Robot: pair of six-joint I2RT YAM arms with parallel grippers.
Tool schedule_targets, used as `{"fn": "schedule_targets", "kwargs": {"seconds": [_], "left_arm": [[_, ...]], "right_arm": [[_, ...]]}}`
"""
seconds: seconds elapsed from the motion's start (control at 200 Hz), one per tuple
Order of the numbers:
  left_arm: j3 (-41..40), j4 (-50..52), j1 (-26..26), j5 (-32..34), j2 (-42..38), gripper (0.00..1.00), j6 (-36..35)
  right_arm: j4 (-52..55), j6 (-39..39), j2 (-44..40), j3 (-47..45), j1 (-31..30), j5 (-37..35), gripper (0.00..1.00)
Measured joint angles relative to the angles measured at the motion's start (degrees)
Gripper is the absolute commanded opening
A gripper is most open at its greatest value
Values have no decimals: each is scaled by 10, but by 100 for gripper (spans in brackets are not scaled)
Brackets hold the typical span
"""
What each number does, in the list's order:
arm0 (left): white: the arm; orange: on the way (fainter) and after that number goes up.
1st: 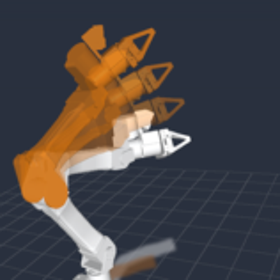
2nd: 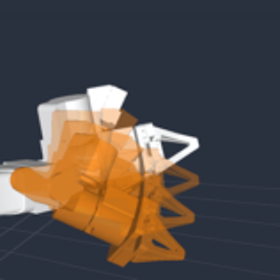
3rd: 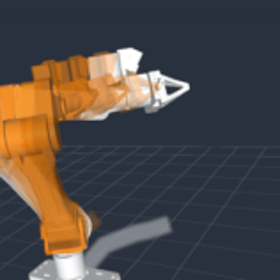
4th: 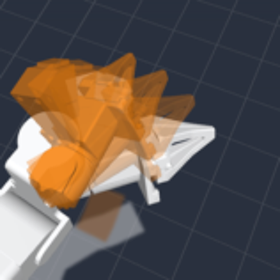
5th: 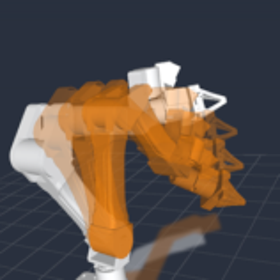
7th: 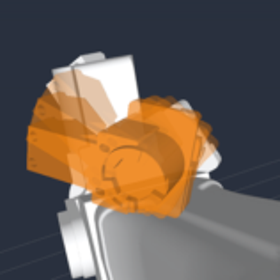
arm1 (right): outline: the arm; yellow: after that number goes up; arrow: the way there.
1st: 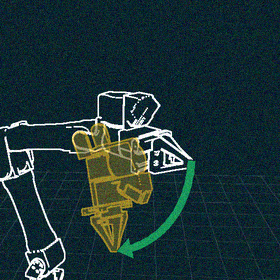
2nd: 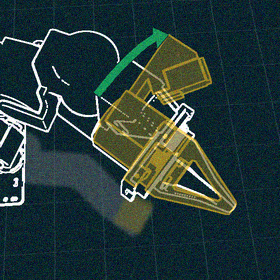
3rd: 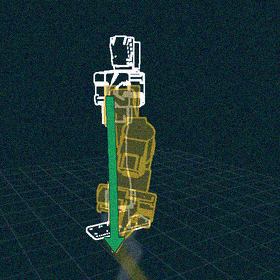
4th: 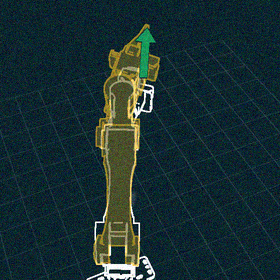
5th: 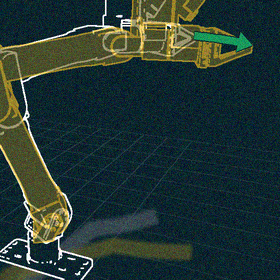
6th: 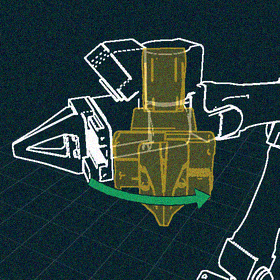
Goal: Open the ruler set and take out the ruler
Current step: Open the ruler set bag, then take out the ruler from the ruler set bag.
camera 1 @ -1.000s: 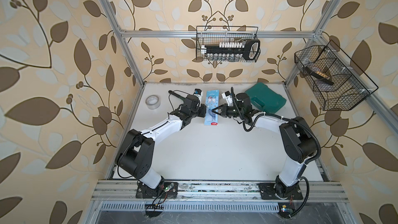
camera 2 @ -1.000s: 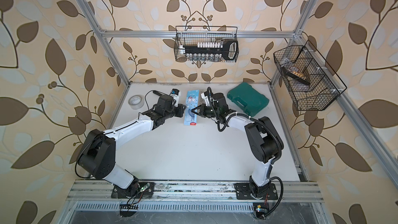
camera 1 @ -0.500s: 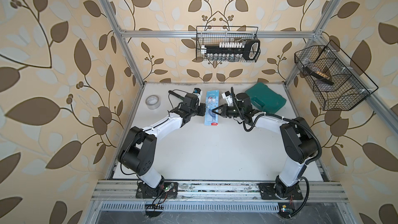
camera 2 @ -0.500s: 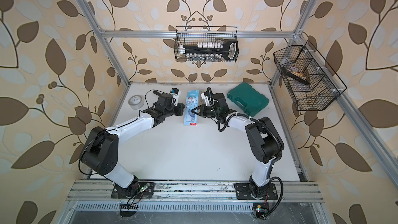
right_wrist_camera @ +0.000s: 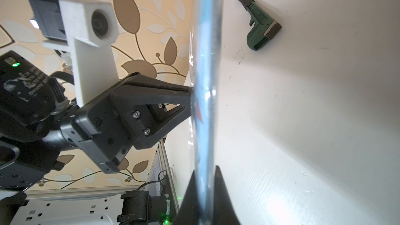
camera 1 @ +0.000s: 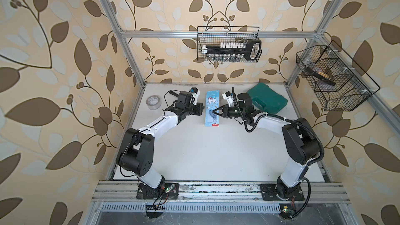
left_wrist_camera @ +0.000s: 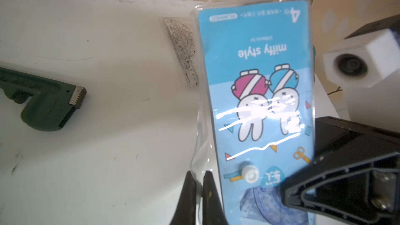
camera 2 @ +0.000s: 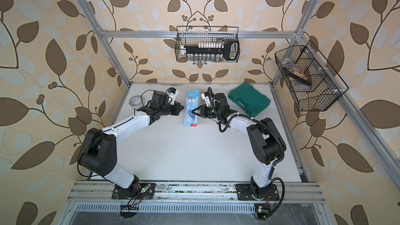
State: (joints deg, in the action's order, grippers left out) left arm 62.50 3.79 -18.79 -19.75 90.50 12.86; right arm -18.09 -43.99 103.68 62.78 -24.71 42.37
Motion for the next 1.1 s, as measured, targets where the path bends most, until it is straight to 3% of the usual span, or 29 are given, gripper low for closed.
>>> {"fn": "schedule_targets", "kwargs": {"seconds": [0.095,0.23,0.505,0.82,1.1], "left_arm": [[0,16,6,-13,-16,0,6],[1,37,13,-23,-34,0,13],[18,108,17,-27,-55,0,37],[19,148,36,-50,-68,0,114],[1,106,38,-83,-64,0,175]], "right_arm": [[-4,5,0,0,3,5,46],[-4,7,0,0,8,5,56],[37,29,-2,0,17,-14,61],[87,51,-29,0,13,-28,34],[116,57,-35,33,-24,-20,7]]}}
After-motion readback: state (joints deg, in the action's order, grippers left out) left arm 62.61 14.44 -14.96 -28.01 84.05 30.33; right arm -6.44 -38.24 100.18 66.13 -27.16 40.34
